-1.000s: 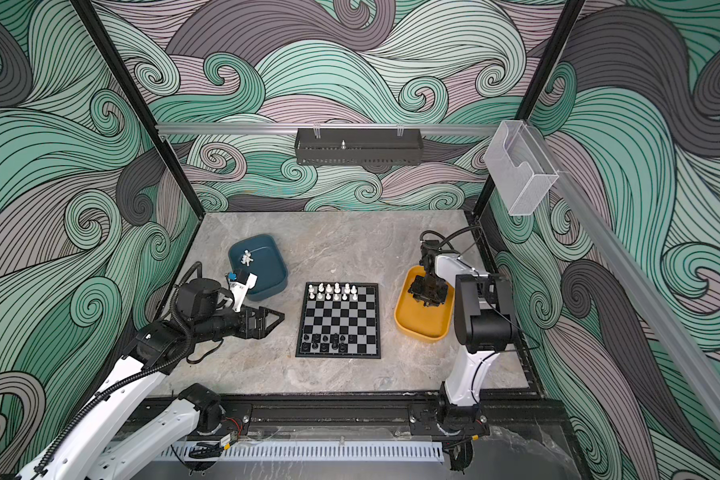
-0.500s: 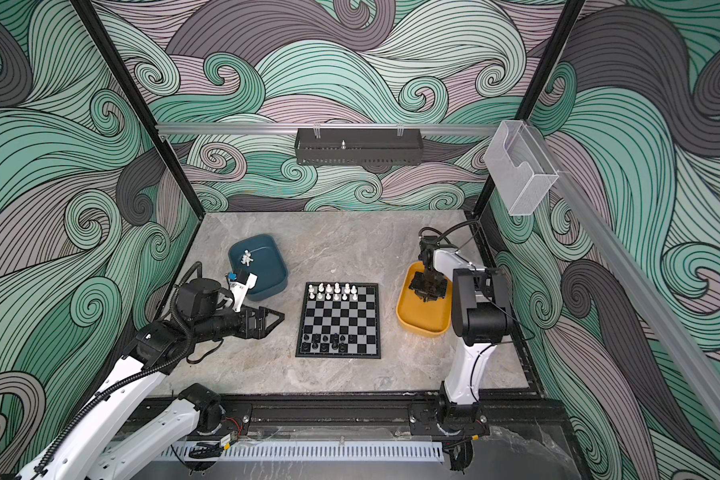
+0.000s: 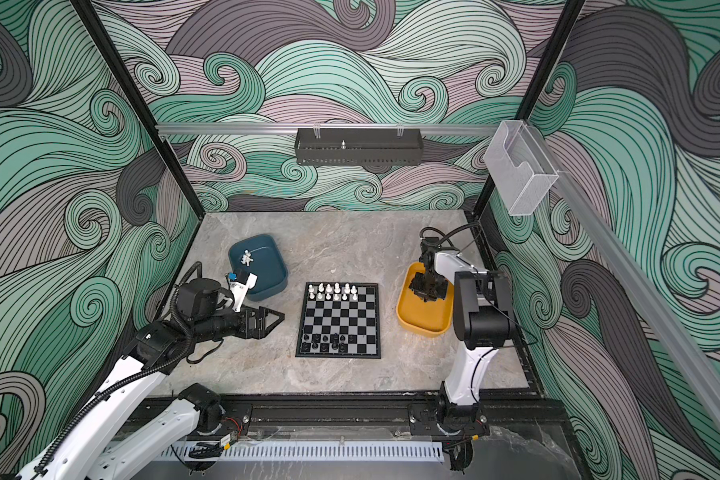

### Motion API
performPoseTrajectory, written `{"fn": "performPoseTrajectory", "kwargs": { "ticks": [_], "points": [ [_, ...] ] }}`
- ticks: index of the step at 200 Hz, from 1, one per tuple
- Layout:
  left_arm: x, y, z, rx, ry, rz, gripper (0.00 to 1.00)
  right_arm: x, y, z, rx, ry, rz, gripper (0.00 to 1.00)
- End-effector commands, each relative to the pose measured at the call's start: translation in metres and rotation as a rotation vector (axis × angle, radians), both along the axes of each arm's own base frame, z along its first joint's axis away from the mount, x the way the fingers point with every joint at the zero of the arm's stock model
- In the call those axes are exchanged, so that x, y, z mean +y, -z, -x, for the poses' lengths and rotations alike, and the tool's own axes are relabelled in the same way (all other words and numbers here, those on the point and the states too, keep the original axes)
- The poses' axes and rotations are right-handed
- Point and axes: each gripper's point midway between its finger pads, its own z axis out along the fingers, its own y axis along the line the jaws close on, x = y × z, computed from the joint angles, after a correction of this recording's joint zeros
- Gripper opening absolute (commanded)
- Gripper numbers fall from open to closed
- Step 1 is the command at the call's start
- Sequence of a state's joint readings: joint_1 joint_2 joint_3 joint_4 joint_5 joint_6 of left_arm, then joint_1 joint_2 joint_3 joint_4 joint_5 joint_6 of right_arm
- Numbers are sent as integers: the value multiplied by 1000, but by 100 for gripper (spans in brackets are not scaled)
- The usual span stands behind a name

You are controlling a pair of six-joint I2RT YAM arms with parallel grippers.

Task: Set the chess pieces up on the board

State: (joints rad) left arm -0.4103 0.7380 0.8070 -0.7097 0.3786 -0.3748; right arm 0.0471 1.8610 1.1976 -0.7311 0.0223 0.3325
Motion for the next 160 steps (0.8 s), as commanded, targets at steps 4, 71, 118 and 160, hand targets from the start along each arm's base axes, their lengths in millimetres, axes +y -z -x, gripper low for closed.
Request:
{"fn": "performPoseTrajectory", "kwargs": {
  "ticks": [4,71,118,160],
  "points": [
    [-1,-2,-2,-7,-1,13,98,9,-16,1,-55,-8,-33,16],
    [0,-3,-2,-9,-6,12,98,23,-5,19,-34,78,-118,17],
    [1,-3,-2,-15,-8,10,99,17,10,18,4,70,-56,22],
    [1,-2,-2,-11,-10,7,99,11,14,19,16,45,-12,36]
  ]
}}
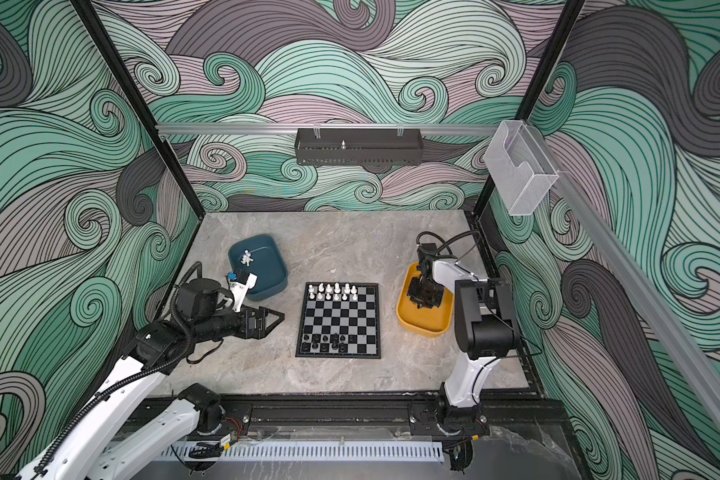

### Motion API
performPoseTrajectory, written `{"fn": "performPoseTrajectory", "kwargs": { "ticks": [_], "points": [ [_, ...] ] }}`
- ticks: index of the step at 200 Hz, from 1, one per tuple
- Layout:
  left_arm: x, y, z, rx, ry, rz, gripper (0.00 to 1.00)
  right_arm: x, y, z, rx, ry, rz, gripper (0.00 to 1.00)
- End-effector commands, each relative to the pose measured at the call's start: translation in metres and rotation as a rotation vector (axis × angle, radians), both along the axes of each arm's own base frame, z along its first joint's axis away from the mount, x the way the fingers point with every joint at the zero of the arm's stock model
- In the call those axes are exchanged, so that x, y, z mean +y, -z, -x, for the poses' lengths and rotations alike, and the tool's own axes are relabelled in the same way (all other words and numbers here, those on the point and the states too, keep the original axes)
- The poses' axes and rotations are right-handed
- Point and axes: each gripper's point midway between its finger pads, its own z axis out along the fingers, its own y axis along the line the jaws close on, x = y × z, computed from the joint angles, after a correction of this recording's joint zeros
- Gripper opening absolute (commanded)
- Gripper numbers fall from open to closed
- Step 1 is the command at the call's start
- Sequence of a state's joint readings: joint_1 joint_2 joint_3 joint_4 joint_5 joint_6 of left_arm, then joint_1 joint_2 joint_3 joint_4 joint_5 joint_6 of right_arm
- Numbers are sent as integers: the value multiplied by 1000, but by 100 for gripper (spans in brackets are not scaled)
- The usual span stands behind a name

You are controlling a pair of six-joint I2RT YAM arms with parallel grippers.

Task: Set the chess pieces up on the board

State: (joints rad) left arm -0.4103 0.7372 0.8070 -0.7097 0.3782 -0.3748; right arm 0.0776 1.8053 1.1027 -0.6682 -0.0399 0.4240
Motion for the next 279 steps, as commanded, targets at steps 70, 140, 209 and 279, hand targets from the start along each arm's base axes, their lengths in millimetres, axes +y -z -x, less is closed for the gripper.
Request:
{"fn": "performPoseTrajectory", "kwargs": {
  "ticks": [70,140,209,279],
  "points": [
    [-1,0,-3,4,-2,8,99,-10,6,-3,21,-63,82,36],
    [-1,1,-3,7,-2,6,99,-7,9,-5,34,-63,69,30],
    [-1,0,-3,1,-4,9,99,-1,14,5,62,-67,51,29],
    [-1,0,-3,2,-3,8,99,1,15,10,69,-60,42,32]
  ]
}}
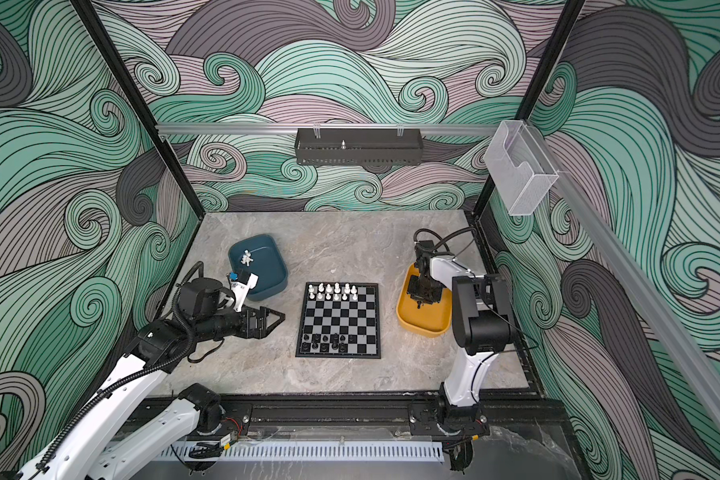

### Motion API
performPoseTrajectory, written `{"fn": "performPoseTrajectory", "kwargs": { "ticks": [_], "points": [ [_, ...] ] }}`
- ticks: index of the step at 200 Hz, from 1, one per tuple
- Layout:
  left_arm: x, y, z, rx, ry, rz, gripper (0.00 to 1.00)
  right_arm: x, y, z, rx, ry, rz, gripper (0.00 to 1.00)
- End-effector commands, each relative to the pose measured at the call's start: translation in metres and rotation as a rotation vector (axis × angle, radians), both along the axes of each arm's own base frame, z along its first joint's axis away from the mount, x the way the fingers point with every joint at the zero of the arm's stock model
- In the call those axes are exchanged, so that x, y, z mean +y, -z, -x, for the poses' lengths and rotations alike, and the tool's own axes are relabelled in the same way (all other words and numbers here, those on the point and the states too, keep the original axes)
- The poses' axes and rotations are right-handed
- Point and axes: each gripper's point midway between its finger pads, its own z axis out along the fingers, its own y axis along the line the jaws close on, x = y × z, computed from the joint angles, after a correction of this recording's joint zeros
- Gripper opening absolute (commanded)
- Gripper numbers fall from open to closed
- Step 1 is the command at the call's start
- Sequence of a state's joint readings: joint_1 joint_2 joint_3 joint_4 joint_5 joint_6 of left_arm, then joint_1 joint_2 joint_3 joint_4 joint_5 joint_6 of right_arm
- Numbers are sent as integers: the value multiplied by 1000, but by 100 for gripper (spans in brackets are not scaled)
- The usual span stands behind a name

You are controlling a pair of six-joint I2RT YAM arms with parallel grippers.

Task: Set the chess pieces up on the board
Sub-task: 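Close the right gripper on the small black piece and lift it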

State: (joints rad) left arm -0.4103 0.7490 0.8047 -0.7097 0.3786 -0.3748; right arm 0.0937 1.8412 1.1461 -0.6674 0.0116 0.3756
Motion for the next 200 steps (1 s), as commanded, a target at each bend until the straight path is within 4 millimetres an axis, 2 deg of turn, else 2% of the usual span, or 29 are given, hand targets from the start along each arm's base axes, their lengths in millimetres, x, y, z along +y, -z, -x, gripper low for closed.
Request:
{"fn": "performPoseTrajectory", "kwargs": {
  "ticks": [1,43,83,138,162,200],
  "points": [
    [0,-4,-2,-12,-4,14,98,4,15,22,84,0,-12,32],
    [0,-3,-2,-11,-3,14,99,6,19,26,93,-2,-21,27],
    [0,-3,-2,-10,-3,13,98,5,18,32,97,8,-15,30],
    [0,-4,-2,-13,-4,14,99,3,20,37,105,11,-6,23],
    [0,-2,-2,-7,-5,11,99,6,14,33,88,17,-21,18],
    [1,-1,-3,-5,-13,4,98,11,0,29,46,31,-62,16]
  ]
}}
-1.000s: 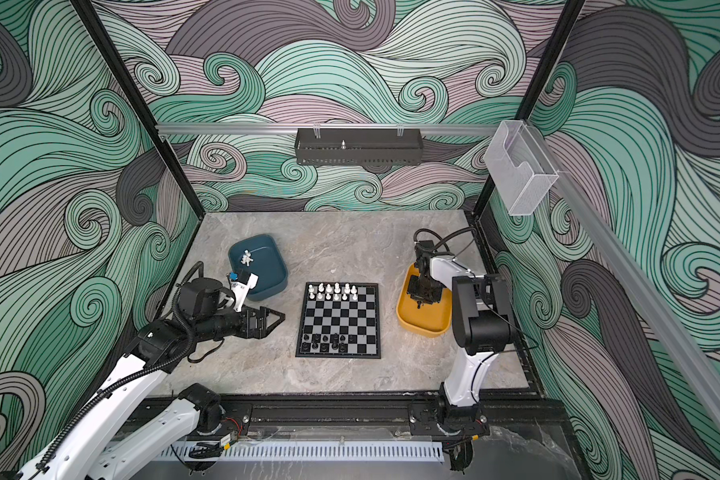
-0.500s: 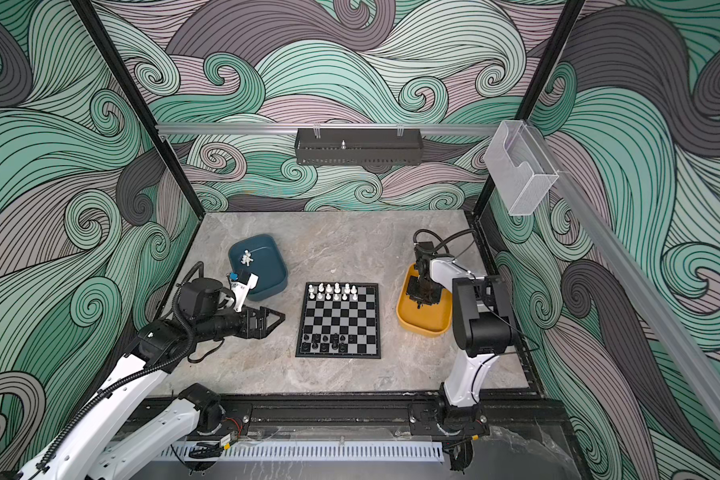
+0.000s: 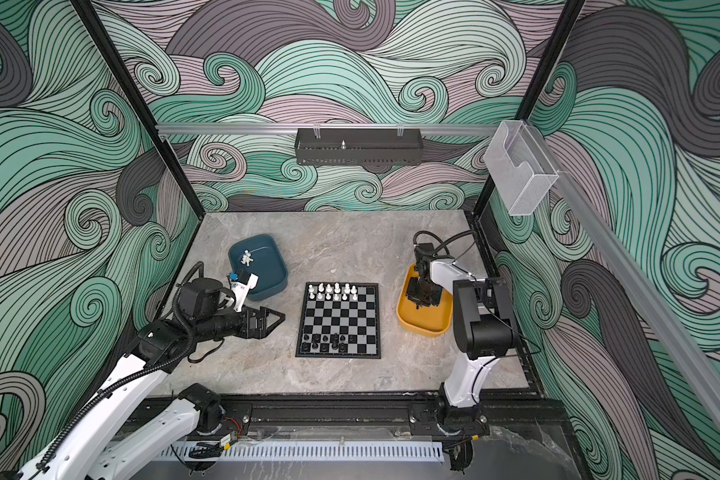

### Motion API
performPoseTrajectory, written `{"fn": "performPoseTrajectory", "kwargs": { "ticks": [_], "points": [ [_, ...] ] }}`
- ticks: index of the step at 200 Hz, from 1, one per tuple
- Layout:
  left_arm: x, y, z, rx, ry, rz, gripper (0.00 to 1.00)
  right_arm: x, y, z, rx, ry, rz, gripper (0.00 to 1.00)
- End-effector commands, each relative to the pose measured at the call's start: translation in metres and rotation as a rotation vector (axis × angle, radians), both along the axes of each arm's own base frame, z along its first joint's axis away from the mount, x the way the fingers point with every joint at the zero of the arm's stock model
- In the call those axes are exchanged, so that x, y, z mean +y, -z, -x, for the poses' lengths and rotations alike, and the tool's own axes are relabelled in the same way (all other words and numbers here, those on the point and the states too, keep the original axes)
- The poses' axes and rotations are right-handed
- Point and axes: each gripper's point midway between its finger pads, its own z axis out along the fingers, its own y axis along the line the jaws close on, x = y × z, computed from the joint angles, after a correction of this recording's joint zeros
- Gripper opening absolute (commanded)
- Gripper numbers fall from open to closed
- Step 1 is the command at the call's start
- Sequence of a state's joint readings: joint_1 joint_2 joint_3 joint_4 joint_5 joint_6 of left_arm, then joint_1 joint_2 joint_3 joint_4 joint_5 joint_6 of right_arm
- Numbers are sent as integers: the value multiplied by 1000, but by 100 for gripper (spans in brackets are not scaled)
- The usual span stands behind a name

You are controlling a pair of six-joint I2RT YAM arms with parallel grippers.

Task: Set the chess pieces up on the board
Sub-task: 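Close the right gripper on the small black piece and lift it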

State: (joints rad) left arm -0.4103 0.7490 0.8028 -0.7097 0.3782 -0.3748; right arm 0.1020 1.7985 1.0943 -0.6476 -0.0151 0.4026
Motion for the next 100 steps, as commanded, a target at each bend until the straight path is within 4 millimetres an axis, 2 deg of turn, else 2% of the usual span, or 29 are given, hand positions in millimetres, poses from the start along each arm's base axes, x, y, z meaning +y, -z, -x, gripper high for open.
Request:
{"fn": "performPoseTrajectory", "kwargs": {
  "ticks": [1,34,55,83,100],
  "points": [
    [1,-2,-4,-6,-13,4,99,5,1,19,53,15,-34,16],
    [-1,2,-5,10,-11,3,99,9,-21,8,-12,58,-100,14],
    [-11,-1,-7,13,20,53,98,8,-47,-1,-79,124,-185,14],
    [-33,-28,-23,-20,12,227,94,10,-86,-12,-181,238,-370,13],
    [-44,-46,-37,-105,10,289,91,19,-113,-15,-247,283,-487,13]
  ]
}}
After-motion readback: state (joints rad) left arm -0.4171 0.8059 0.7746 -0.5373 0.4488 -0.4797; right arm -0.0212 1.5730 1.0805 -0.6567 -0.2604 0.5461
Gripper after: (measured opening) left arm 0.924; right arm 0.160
